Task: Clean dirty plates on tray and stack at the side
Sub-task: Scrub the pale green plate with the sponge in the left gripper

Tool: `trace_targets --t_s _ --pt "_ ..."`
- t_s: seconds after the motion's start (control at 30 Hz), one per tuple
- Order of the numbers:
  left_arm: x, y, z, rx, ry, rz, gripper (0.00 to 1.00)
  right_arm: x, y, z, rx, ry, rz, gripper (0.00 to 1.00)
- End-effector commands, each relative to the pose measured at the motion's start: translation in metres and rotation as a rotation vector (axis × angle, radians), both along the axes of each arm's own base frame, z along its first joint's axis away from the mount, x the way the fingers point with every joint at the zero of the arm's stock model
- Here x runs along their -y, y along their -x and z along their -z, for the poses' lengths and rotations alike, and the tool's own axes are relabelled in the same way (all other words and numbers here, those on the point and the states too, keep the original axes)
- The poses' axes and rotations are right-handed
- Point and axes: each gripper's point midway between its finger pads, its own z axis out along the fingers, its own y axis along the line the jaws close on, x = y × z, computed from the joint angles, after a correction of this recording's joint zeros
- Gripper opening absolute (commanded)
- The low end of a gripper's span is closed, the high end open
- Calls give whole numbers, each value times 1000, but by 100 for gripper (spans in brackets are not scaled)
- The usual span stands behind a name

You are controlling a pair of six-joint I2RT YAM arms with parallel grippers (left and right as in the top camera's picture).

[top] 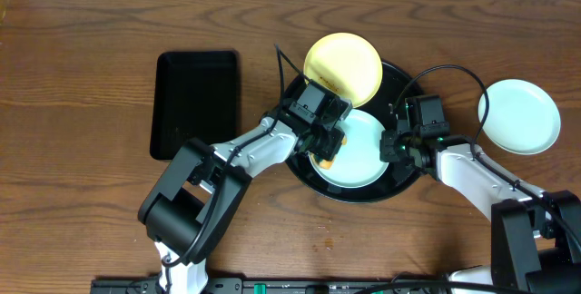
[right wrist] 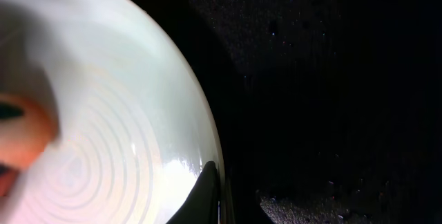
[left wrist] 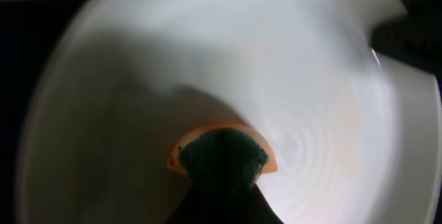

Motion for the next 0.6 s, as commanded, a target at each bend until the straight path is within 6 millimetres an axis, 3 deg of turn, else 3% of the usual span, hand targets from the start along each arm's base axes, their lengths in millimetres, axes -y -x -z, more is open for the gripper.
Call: trace_targets --t_s 0.0,0.37,0.57 --pt "-32 54 58 -203 -141 41 7 0 6 6 -19 15 -8 1" --pt "-21 89 45 -342 -27 165 8 0 6 6 -20 15 -8 1" --pt "4 110 12 -486 175 229 7 0 6 6 -20 15 -8 1"
